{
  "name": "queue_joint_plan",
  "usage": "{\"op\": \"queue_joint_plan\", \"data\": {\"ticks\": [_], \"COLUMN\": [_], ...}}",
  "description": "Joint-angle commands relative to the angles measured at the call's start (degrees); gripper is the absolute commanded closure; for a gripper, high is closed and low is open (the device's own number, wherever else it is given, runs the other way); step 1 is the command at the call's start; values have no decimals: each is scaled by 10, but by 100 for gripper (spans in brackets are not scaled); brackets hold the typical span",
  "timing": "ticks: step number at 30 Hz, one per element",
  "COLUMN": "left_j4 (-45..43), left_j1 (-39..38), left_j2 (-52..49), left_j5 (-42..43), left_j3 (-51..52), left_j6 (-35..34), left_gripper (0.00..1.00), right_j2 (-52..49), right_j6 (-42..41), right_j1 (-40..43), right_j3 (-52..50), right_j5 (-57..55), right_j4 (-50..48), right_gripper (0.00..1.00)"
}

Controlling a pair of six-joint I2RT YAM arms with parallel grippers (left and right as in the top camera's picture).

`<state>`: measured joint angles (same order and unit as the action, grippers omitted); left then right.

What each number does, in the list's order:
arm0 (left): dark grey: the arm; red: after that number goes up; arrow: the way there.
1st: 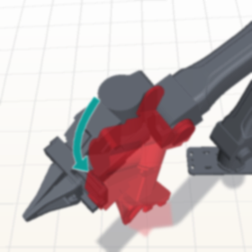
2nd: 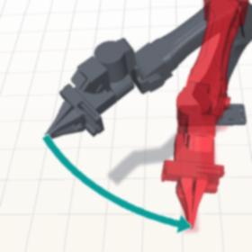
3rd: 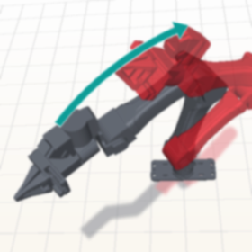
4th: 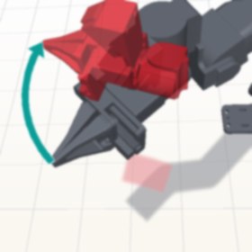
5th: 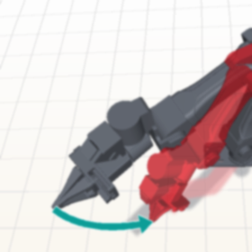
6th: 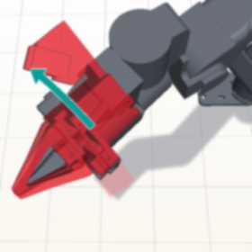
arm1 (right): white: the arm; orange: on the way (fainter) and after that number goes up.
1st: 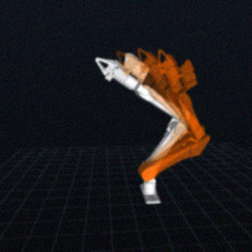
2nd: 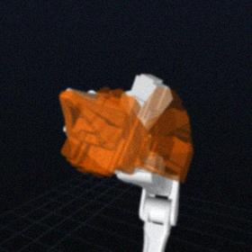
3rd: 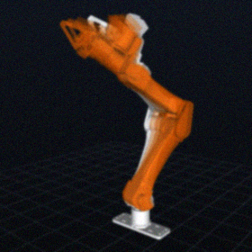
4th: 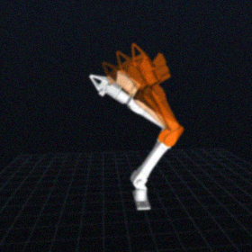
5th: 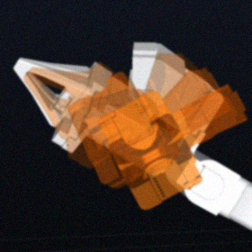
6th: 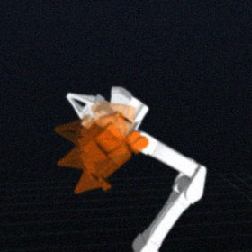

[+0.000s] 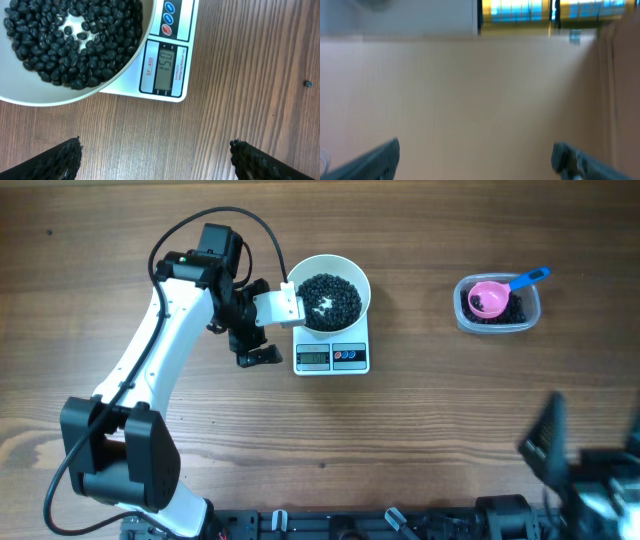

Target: Scoop item into bowl and weigh 150g on scale

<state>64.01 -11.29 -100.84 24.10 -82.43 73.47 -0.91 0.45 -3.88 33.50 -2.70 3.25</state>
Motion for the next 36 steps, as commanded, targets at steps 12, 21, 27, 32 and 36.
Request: {"op": "queue_joint_plan", "data": {"ticks": [12,21,27,32,36], "left_j4": [0,0,0,0,0], "left_j1": [2,2,2,2,2], "left_j2": [-2,-2,-2,-2,-2], "left_j5": [14,14,14,14,13], "left_j3": [4,4,4,4,4], "left_j6": [11,11,11,11,11], "left_gripper": [0,0,0,0,0], "right_j2": [7,7,7,7,7], "right_j6": [24,24,25,25,25], "right_j1": [-18,-18,-18,-18,-18], "right_j3": [-332,-332,-332,-332,-332], "right_j5": [13,13,26,26,26], "right_j4": [-369,-152,-35,-36,-36], "right_gripper": [0,0,0,0,0]}}
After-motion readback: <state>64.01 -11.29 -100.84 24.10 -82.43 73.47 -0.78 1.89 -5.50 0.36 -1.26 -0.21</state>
